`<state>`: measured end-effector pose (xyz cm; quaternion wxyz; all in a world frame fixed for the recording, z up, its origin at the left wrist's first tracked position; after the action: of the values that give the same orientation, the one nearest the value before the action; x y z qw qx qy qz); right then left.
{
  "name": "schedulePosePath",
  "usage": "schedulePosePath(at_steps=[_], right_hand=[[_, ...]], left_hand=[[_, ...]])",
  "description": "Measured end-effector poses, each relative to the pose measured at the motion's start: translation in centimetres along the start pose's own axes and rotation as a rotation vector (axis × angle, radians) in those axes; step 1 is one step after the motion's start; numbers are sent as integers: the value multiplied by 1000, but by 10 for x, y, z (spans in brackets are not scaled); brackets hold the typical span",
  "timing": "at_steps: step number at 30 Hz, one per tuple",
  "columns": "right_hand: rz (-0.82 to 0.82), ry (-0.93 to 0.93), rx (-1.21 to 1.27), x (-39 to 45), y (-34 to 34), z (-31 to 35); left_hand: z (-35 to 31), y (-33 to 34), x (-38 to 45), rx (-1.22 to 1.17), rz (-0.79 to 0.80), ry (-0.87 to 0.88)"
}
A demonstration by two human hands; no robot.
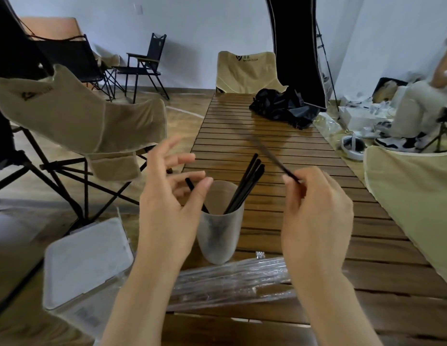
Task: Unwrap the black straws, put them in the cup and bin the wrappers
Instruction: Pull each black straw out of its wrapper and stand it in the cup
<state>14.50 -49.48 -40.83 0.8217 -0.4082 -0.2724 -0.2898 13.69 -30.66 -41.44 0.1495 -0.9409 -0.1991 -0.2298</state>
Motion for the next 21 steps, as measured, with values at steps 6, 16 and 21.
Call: schedulePosePath(at_steps=[6, 16, 21], right_hand=[[32, 59, 303, 7, 0, 3], [405, -21, 377, -7, 31, 18], [377, -49, 428, -7, 31, 17]], left_hand=[[6, 1, 1, 115, 59, -18], [16, 4, -1, 132, 156, -41], [18, 8, -2, 96, 202, -76]])
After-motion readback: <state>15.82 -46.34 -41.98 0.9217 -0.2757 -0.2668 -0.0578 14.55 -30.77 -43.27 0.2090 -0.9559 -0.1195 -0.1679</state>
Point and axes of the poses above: each hand's wrist, its own x-axis towards the middle knuckle, its own y-axis out of the palm, z = x × y, the point moved 4 cm from there along x, towards the middle knuckle, and after that the axes turned 1 degree about -y, right-handed, at the moved point
